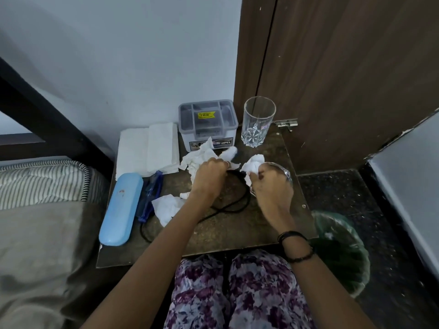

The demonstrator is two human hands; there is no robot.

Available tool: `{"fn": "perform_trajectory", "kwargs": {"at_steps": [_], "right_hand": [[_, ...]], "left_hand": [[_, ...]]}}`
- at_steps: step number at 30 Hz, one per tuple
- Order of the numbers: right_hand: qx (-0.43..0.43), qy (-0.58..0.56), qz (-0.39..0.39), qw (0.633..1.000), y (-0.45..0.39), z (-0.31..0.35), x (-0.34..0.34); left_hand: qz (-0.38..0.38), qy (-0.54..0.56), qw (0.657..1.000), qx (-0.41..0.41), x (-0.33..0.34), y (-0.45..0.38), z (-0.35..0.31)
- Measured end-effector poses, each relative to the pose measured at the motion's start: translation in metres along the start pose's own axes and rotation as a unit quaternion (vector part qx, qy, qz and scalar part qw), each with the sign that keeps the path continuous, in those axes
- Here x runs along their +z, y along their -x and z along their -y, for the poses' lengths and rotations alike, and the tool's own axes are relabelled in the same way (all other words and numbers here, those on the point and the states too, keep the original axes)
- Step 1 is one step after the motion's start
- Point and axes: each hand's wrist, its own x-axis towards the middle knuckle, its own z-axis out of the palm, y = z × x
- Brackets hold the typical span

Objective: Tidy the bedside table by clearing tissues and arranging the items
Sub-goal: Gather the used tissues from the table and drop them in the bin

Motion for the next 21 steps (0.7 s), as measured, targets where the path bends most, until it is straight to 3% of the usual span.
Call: {"fn": "perform_trajectory", "kwargs": {"at_steps": [8, 13, 18, 21], "right_hand": [[-0.001, -0.112, -0.048, 0.993, 0.008, -0.001, -0.018], [0.004, -0.198, -0.114, 0.973, 0.026, -0.030, -0.049], [0.089, -0.302, -0.232, 0.920, 0.070, -0.103, -0.071], [0.181, -0.287, -0.246, 0.908, 0.096, -0.162, -0.063]], "left_hand": [[-0.097, 0.128, 0.986, -0.035, -0.021, 0.011, -0.014], [-0.143, 0.275, 0.949, -0.056, -0.033, 0.039, -0.064], [-0.024, 0.433, 0.894, -0.112, 0.013, 0.084, -0.147], [0.039, 0.485, 0.861, -0.152, 0.059, 0.096, -0.198]]}}
